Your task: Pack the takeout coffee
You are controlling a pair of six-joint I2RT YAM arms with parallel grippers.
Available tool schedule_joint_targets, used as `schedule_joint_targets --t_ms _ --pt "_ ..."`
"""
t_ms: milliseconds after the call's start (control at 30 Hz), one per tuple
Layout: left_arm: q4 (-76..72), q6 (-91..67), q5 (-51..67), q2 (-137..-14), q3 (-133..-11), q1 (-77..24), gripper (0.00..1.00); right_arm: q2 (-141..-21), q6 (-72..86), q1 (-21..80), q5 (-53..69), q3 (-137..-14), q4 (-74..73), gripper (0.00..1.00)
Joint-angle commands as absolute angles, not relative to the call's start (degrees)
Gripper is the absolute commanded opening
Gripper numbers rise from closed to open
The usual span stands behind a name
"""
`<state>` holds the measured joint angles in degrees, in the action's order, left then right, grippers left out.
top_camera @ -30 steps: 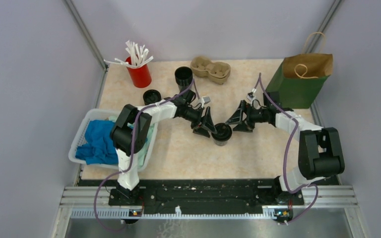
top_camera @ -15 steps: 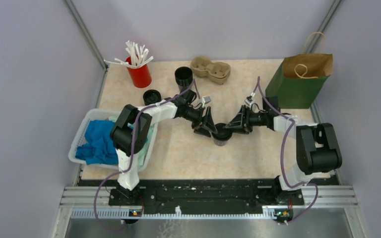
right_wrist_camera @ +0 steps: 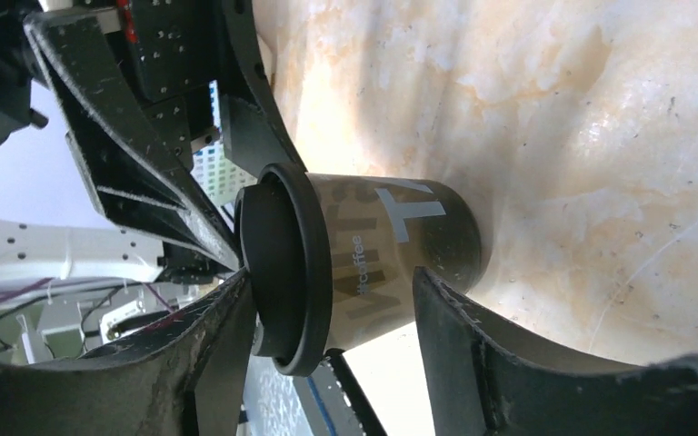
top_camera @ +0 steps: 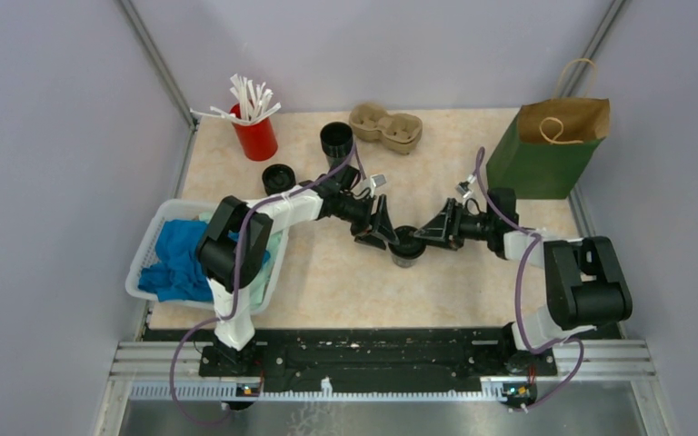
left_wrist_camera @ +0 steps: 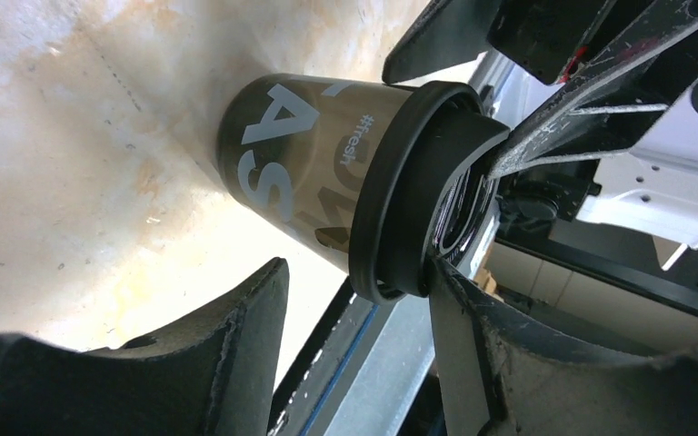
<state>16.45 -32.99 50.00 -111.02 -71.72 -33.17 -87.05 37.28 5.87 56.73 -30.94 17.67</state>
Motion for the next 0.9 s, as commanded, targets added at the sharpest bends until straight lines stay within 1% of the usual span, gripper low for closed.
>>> schedule_joint_targets --t_ms 0,100,233,367,433,467,567,767,800,867 --pt "24.3 -26.1 27.7 -115.1 -68.3 -34.2 0.63 -85.5 29.9 6.1 44.6 -34.8 -3.4 0.66" --pt "25.0 -26.1 28.1 -115.7 -69.6 -34.2 0.63 -84.1 25.6 6.1 46.5 -41.3 -16.6 0.7" --pt "25.6 -26.0 28.5 -116.0 -70.4 -34.6 0.63 -83.6 22.6 6.1 50.6 -44.5 -23.4 0.7" --pt "26.3 -25.5 28.5 -116.3 -71.0 -34.6 0.63 -83.9 21.6 6.2 52.9 -46.9 -27.4 0.6" --pt "26.5 -25.4 28.5 -116.5 -71.3 -34.6 0.63 -84.0 21.0 6.2 53.4 -48.1 -28.8 0.56" --pt "26.6 -25.4 28.5 -116.6 -71.3 -34.6 0.63 -84.1 21.0 6.2 54.2 -48.5 -29.0 0.55" --pt "26.7 -25.3 28.6 -116.9 -71.7 -34.6 0.63 -85.4 21.8 6.3 54.4 -48.8 -27.1 0.55" --pt "27.6 -24.7 28.4 -118.0 -73.1 -34.6 0.63 -92.7 20.4 6.5 55.6 -52.4 -27.3 0.55" --pt "27.8 -24.6 28.4 -118.3 -73.2 -34.7 0.63 -93.8 20.0 6.5 55.5 -53.1 -27.5 0.54" --pt "28.1 -24.5 28.3 -118.8 -73.4 -34.6 0.63 -96.4 20.3 6.5 55.4 -53.4 -26.2 0.47"
